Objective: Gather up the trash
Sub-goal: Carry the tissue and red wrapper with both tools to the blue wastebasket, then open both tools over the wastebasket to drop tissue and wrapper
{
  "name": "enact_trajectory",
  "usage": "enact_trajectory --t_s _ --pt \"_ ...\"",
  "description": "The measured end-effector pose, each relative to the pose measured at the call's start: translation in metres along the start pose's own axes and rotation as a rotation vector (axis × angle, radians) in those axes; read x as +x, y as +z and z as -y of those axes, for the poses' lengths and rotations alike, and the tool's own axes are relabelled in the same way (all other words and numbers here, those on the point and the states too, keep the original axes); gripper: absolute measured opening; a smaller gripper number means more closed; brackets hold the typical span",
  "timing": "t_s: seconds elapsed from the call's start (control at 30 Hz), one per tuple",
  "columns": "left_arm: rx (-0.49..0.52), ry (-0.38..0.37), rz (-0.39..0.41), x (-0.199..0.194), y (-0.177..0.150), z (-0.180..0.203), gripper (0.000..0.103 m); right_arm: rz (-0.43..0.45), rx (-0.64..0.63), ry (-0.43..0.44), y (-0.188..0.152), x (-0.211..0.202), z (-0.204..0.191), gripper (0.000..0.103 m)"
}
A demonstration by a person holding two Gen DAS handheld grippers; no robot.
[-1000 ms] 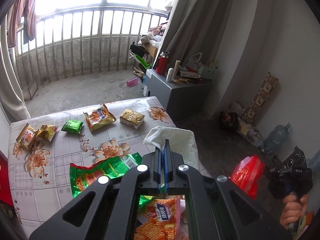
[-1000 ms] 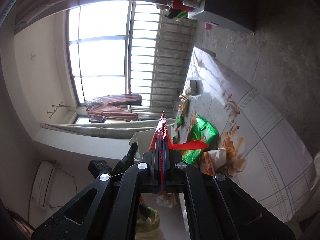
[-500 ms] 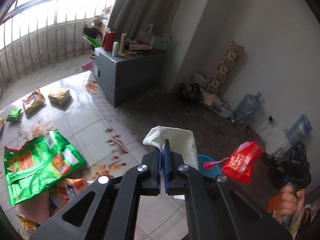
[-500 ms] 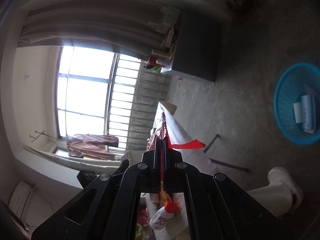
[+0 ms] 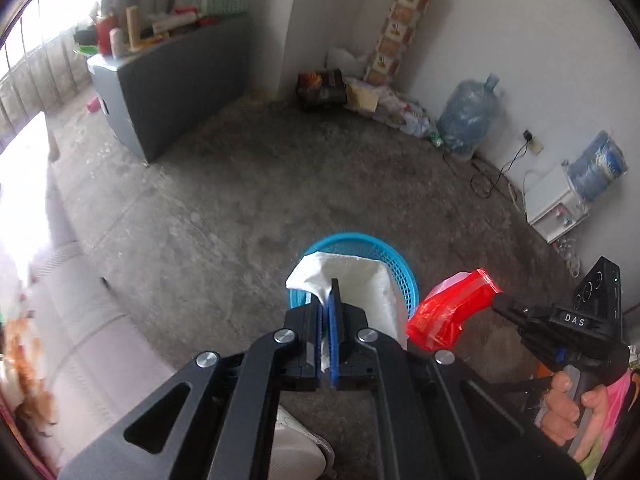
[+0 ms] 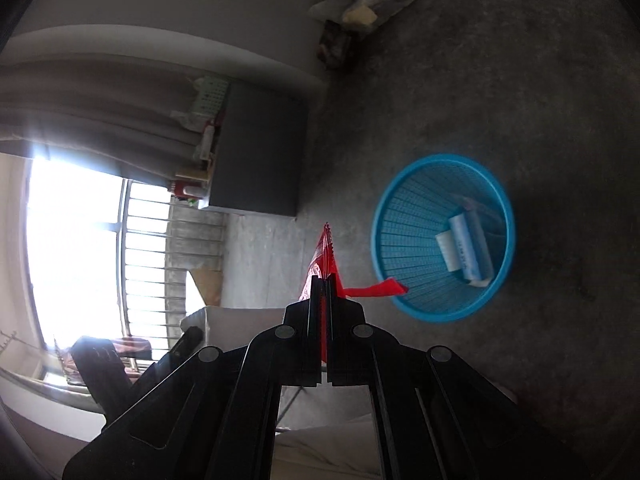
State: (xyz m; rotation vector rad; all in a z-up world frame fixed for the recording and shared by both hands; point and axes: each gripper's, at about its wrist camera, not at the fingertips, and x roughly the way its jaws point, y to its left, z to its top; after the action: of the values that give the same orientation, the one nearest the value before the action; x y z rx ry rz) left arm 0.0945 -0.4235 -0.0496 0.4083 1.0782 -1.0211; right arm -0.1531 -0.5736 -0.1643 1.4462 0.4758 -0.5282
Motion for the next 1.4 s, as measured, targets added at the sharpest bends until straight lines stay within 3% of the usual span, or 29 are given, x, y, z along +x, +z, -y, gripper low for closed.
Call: enact_trajectory --t_s 0.17,0.27,0.3,0.33,0.4,0.43,0.57,0.63,0.77,1.03,1.23,1.4 --pt "0.022 0.057 -0.111 0.078 0.009 0.025 0.003 -0.026 0.01 -0.084 0.016 0.029 0.031 0.0" --pt "0.046 0.098 -0.134 0.114 0.011 0.034 0.003 -0.031 -0.004 -0.145 0.025 0.046 0.045 0.003" --pt "0.051 0.099 -0.135 0.123 0.01 0.035 0.005 -0.035 -0.008 -0.168 0.029 0.054 0.051 0.005" --pt "0.061 0.102 -0.141 0.134 0.01 0.036 0.014 -0.037 -0.004 -0.19 0.032 0.06 0.056 0.006" --pt "0.074 0.13 -0.163 0.15 0.01 0.035 0.033 -0.064 -0.004 -0.212 0.035 0.075 0.067 0.023" --pt "0.069 0.135 -0.158 0.156 0.009 0.035 0.036 -0.092 -0.001 -0.23 0.037 0.083 0.072 0.044" --pt "0.041 0.166 -0.162 0.158 0.002 0.03 0.038 -0.134 0.014 -0.263 0.031 0.092 0.088 0.048" --pt "0.034 0.177 -0.155 0.15 0.0 0.026 0.038 -0.128 0.002 -0.244 0.024 0.085 0.088 0.055" --pt "0.006 0.161 -0.096 0.12 -0.001 0.021 0.039 -0.114 -0.032 -0.23 0.009 0.068 0.081 0.058" --pt "-0.029 0.076 0.038 0.022 -0.015 0.017 0.057 -0.04 -0.219 -0.218 -0.027 0.024 0.023 0.07" --pt "-0.023 0.078 0.139 -0.054 -0.041 0.009 0.073 -0.031 -0.433 -0.207 -0.056 0.001 -0.035 0.078" --pt "-0.046 0.115 0.209 -0.11 -0.075 -0.014 0.08 -0.076 -0.516 -0.152 -0.073 -0.007 -0.066 0.079"
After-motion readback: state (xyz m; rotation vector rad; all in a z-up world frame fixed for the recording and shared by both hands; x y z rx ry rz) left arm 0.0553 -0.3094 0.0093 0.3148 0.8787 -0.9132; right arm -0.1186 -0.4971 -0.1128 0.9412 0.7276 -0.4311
